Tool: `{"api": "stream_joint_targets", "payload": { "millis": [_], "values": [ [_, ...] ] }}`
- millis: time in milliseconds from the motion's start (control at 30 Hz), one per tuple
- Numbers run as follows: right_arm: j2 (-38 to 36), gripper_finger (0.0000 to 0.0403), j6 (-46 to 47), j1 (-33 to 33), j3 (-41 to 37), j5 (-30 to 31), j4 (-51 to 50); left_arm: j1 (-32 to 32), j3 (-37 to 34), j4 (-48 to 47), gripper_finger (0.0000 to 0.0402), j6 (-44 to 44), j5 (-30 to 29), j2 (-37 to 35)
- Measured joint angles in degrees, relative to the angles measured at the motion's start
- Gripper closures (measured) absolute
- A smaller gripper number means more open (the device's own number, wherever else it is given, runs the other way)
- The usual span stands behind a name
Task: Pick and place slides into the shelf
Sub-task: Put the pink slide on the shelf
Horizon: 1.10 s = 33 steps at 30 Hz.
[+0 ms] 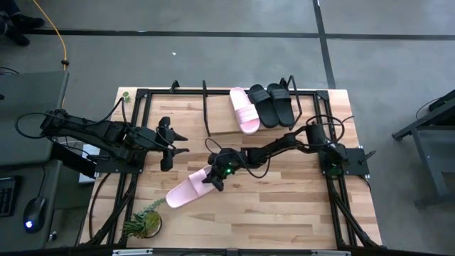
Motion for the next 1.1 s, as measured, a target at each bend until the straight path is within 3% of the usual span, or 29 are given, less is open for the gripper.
{"api": "stream_joint_targets", "payload": {
  "millis": [600,1100],
  "values": [
    [-7.18,0.0402,-4.87,0.04,0.02,-0.59,-9.39,0.02,0.0,0.04,0.0234,0.0,-0.11,0.0],
    [-18.23,0.0403,-12.04,1.05,0.04,11.87,-23.78,0.0,0.0,0.48,0.0234,7.07,-0.22,0.15]
  ]
}}
